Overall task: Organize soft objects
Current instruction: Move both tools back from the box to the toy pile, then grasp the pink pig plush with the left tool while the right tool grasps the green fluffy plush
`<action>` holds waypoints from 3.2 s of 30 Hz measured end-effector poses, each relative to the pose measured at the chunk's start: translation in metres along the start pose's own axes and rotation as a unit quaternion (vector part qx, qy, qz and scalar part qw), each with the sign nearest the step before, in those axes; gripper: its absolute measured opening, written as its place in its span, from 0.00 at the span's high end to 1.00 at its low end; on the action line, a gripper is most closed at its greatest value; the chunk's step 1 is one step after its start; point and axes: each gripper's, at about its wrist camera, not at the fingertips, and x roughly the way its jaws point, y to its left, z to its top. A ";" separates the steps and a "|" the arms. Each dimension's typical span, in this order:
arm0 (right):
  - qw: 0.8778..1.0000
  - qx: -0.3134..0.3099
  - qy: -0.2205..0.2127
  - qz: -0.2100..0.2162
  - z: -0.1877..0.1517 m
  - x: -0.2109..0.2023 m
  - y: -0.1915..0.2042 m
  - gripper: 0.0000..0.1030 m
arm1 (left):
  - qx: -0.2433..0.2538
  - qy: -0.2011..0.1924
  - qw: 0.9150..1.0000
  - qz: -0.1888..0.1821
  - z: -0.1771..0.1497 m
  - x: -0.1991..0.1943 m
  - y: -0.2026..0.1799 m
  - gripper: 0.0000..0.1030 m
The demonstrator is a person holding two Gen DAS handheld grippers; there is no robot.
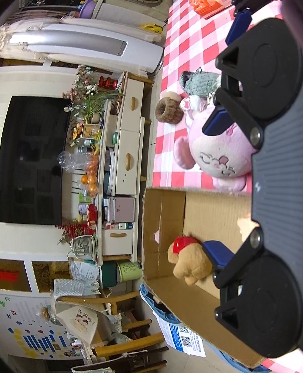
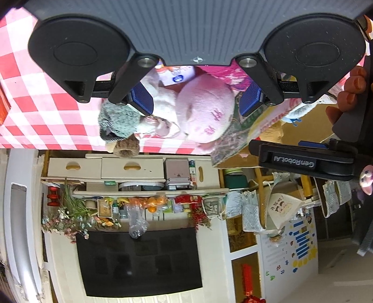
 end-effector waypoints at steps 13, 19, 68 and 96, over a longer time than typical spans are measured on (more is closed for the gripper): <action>0.998 0.048 -0.002 -0.040 -0.002 0.003 -0.029 0.02 | 0.037 -0.001 0.999 -0.024 -0.005 0.004 -0.036 0.06; 0.995 0.081 0.014 -0.061 -0.006 0.013 -0.046 0.02 | 0.062 0.004 0.998 -0.034 -0.010 0.010 -0.056 0.06; 0.989 0.123 0.075 -0.013 0.001 0.119 -0.090 0.19 | 0.101 0.044 0.994 0.023 -0.021 0.072 -0.087 0.26; 0.986 0.150 0.062 -0.021 -0.006 0.059 -0.104 0.21 | 0.048 0.047 0.993 -0.102 -0.025 0.043 -0.093 0.27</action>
